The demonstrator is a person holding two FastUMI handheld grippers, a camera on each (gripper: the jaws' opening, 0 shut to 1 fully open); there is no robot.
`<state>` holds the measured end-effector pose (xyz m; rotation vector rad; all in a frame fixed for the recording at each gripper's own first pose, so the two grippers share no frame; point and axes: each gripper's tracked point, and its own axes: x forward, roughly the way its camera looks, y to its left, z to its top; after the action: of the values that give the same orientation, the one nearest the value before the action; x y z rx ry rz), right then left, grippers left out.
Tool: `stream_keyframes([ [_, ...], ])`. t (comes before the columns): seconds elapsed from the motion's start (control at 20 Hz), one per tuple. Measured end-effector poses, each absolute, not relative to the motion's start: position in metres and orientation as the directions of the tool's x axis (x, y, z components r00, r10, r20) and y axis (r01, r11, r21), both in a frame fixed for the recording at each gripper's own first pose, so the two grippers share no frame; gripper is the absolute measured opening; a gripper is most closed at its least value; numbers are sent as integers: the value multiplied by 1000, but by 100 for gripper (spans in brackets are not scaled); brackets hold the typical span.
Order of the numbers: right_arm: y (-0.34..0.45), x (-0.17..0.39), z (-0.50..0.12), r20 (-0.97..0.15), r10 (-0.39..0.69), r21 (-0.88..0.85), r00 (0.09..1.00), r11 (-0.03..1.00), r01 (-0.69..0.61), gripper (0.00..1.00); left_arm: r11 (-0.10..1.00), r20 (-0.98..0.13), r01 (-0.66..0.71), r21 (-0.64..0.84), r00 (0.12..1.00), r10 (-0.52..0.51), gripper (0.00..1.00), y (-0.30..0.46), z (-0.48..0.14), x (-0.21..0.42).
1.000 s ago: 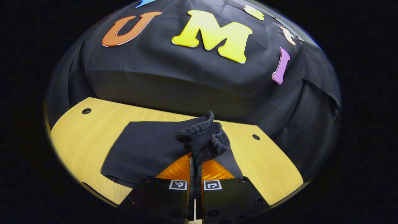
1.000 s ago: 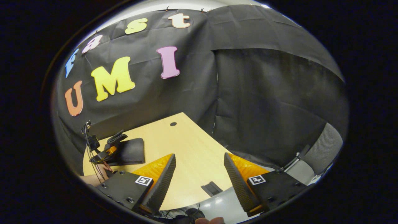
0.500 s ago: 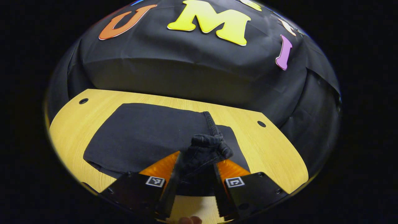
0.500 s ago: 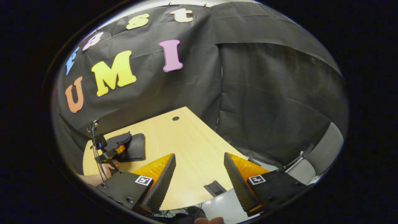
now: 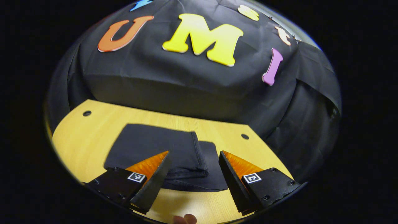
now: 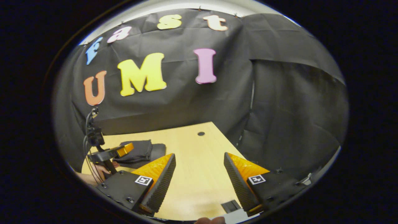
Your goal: Grasp the waist and the cuffs of the jeans and fold them to make the two legs overlap; first hold the waist and fold one-third of the jeans toward the cuffs, then hold the cuffs and fold the remaining one-third in the same direction to finish folding.
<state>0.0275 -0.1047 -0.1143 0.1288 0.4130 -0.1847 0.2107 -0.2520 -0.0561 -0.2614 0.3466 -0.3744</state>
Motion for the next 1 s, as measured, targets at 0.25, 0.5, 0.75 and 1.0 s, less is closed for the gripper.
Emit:
stream_keyframes([
  [0.25,-75,85,-85,-223,2,81,975,997,17,96,950,-86,249,-187,959,-268,98,-154,75,210],
  [0.5,-42,108,-58,-80,90,68,993,994,-85,93,989,64,108,-97,993,-102,100,-100,148,178],
  [0.75,-24,107,-52,-42,152,66,988,987,-149,93,993,135,31,-118,991,-15,97,-75,170,134],
  [1.0,-25,106,-48,-19,145,43,989,989,-145,93,993,130,31,-115,991,-15,97,-80,163,112],
])
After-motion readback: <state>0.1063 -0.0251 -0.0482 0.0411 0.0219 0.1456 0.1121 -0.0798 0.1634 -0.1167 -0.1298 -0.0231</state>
